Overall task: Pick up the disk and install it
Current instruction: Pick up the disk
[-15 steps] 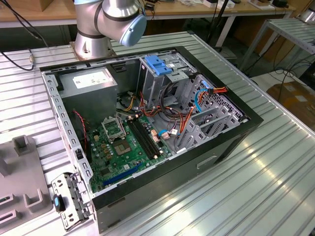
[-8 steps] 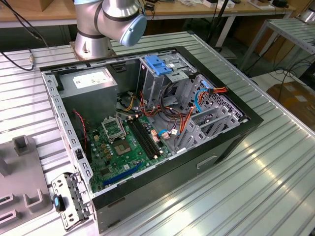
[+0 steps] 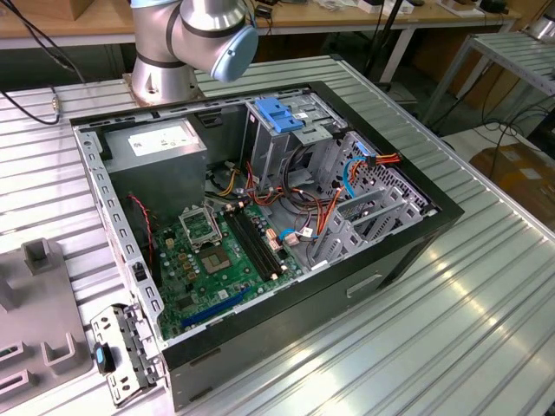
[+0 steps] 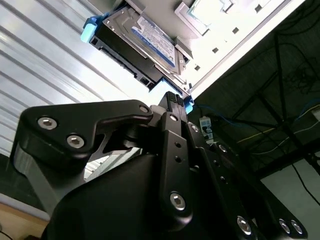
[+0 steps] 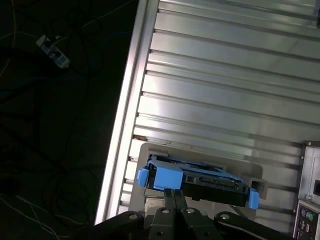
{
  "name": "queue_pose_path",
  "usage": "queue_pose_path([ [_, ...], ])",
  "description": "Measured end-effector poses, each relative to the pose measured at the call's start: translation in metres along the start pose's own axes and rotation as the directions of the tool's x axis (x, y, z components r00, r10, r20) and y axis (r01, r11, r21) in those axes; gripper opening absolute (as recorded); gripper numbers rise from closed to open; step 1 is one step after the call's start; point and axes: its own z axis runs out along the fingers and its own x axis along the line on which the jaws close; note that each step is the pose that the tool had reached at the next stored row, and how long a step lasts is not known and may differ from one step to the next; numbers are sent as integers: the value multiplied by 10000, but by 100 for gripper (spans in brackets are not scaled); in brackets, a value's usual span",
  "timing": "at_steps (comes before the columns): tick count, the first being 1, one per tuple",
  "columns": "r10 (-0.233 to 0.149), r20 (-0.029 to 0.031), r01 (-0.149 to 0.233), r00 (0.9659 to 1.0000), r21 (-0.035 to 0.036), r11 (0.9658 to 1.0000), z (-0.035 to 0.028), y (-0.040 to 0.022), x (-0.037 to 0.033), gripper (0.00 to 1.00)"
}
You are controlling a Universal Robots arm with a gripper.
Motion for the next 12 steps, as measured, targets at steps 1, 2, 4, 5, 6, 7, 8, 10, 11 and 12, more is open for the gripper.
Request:
queue_pose_path([
  [1, -71, -3, 71, 10000, 0, 10000, 0, 0, 0, 11],
  [2, -205, -9, 205, 9998, 0, 9998, 0, 0, 0, 11],
  [4, -531, -23, 531, 9986, 0, 9986, 0, 0, 0, 11],
  [5, -601, -26, 601, 9982, 0, 9982, 0, 0, 0, 11],
  [6, -762, -33, 762, 9971, -1, 9971, 0, 0, 0, 11],
  [7, -827, -35, 827, 9966, -1, 9966, 0, 0, 0, 11],
  [8, -924, -40, 924, 9957, -1, 9957, 0, 0, 0, 11],
  [10, -1165, -51, 1165, 9932, -2, 9932, 0, 0, 0, 11],
  [11, -1246, -54, 1246, 9922, -2, 9922, 0, 0, 0, 11],
  [12, -1315, -57, 1315, 9913, -2, 9913, 0, 0, 0, 11],
])
